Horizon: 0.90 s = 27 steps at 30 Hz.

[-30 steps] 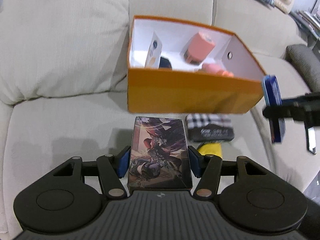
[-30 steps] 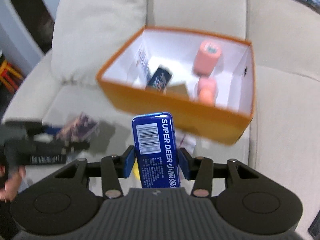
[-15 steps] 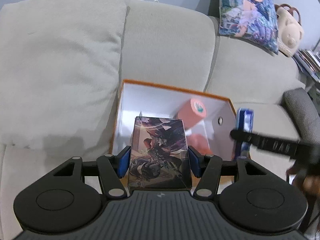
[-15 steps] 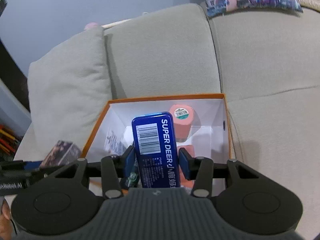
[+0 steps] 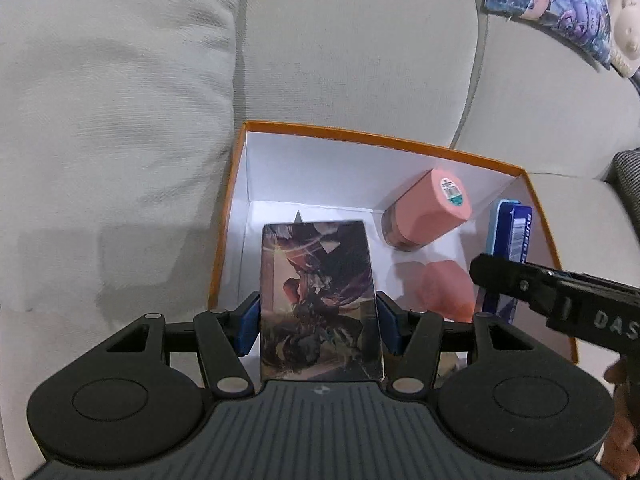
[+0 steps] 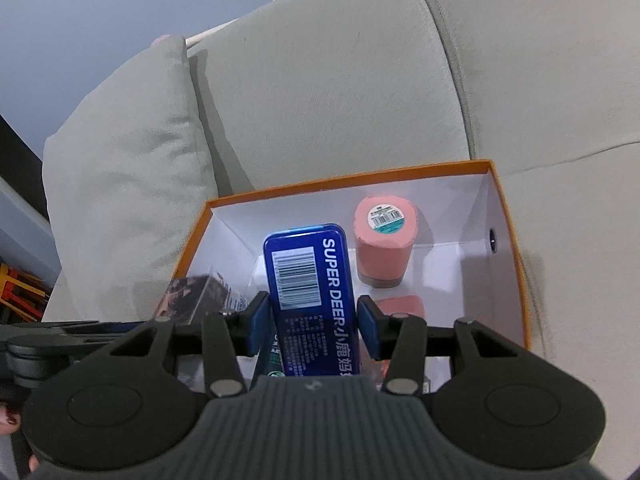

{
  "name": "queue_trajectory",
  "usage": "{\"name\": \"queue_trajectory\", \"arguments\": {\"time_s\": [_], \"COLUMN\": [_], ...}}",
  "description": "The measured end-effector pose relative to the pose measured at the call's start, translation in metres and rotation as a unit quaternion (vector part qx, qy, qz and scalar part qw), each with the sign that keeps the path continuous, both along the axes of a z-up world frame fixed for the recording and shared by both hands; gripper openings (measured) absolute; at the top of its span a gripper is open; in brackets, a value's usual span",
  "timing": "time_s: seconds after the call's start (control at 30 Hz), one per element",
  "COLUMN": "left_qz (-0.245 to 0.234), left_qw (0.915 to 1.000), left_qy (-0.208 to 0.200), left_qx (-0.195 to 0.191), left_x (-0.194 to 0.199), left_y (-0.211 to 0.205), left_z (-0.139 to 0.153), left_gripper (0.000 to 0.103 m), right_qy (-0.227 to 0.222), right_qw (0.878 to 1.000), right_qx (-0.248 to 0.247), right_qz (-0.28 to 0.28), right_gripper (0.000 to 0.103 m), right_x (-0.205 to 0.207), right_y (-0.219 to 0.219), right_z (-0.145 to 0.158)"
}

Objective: Organize rigid objects
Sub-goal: 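Lower the card box with the left tool while the right tool lowers the SUPER DEER box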

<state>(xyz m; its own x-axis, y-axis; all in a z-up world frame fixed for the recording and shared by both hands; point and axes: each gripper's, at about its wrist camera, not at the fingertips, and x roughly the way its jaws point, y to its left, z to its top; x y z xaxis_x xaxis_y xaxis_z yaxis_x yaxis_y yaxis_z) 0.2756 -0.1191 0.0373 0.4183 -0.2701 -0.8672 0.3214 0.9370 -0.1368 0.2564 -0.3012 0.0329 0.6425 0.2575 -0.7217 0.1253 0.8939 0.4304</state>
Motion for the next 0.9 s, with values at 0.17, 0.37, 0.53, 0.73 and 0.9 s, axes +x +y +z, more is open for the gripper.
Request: {"name": "queue_trajectory", "arguments": {"time_s": [0.17, 0.37, 0.53, 0.73, 0.9], "left_qz": [-0.012, -0.007, -0.004, -0.033, -0.069], "left_qw": [0.9989, 0.9973, 0.9972, 0.9973, 0.9965], "left_qy": [-0.009, -0.010, -0.016, -0.001, 0.005], "left_qx": [-0.043, -0.072, -0.073, -0.066, -0.046], "left_x": [0.014, 0.034, 0.040, 0.031, 0.016], "left_y": [-0.001, -0.003, -0.006, -0.007, -0.012], "left_z": [-0.008, -0.023, -0.025, -0.013, -0.002], "left_gripper": [0.066, 0.066, 0.066, 0.066, 0.066], "right_qy": [0.002, 0.007, 0.009, 0.007, 0.009], "right_qw": [1.000, 1.000, 1.000, 1.000, 1.000], "right_qx": [-0.006, -0.009, -0.013, -0.017, -0.026], "right_qz": [0.000, -0.004, -0.002, 0.010, 0.015], "right_gripper": [0.049, 0.049, 0.049, 0.049, 0.049], "right_x": [0.003, 0.005, 0.008, 0.009, 0.007], "right_y": [0.003, 0.001, 0.002, 0.010, 0.011], "right_z": [-0.006, -0.012, -0.015, -0.012, -0.011]}}
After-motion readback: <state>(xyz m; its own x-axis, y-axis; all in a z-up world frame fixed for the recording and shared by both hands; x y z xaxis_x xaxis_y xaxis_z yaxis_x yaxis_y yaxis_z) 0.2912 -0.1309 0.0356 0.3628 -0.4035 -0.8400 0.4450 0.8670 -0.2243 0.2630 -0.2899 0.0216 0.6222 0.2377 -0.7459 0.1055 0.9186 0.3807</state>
